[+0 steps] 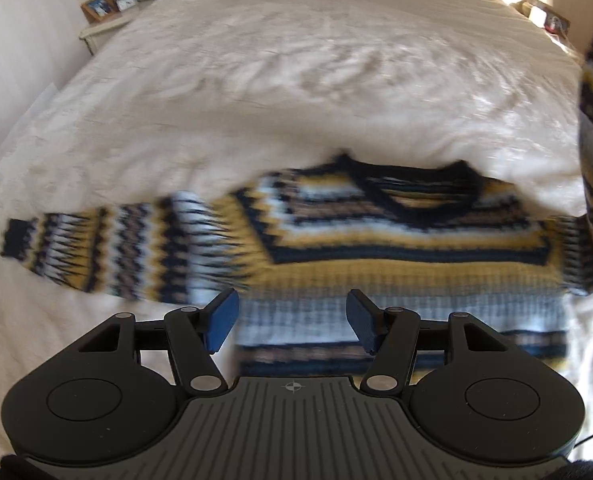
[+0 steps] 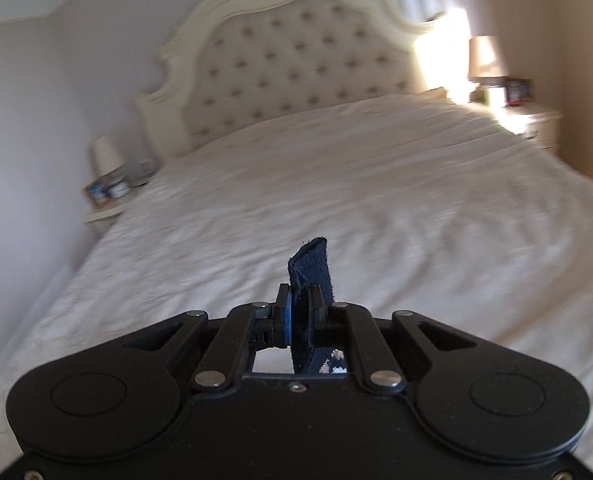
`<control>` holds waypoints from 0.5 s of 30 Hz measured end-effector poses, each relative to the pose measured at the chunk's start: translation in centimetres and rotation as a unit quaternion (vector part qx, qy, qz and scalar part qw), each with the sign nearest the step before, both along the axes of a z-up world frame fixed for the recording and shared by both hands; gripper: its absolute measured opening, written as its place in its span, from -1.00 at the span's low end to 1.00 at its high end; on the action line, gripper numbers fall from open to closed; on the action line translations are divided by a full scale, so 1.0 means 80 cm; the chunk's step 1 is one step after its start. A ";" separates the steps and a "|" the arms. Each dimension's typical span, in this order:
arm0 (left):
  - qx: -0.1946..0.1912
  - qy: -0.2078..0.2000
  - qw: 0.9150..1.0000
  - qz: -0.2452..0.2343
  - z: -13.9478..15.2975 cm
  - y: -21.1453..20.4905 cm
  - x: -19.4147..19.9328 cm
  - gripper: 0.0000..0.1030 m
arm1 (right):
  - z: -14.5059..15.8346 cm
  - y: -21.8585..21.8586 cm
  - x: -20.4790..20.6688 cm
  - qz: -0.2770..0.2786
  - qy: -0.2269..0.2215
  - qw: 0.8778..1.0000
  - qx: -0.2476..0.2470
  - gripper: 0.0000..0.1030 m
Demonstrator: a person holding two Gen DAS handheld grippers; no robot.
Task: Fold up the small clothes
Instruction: 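Lift the cuff with the right tool and fold the sleeve across the sweater body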
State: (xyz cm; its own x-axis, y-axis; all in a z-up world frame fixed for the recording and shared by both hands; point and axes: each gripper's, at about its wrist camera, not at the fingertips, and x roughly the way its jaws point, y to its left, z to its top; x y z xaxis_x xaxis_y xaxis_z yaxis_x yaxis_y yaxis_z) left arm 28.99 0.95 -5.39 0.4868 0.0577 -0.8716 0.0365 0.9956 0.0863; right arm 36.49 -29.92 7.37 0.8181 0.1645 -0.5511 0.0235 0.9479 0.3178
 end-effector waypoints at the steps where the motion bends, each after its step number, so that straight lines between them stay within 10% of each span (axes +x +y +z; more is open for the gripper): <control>1: 0.004 -0.003 1.000 0.004 0.000 0.018 0.001 0.14 | -0.004 0.024 0.006 0.010 0.003 1.000 0.006 -0.74; 15: 0.023 0.003 0.999 0.044 -0.017 0.184 0.010 0.14 | -0.149 0.260 0.002 0.113 0.112 0.987 0.034 -0.73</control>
State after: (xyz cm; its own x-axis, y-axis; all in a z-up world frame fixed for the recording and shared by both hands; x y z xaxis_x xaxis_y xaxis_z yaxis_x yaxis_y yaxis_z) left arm 29.78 15.68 -6.75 0.4733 0.1407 -0.8696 -0.0502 0.9899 0.1329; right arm 36.69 -9.12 -4.55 0.6148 0.3717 -0.6956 -0.1083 0.9134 0.3924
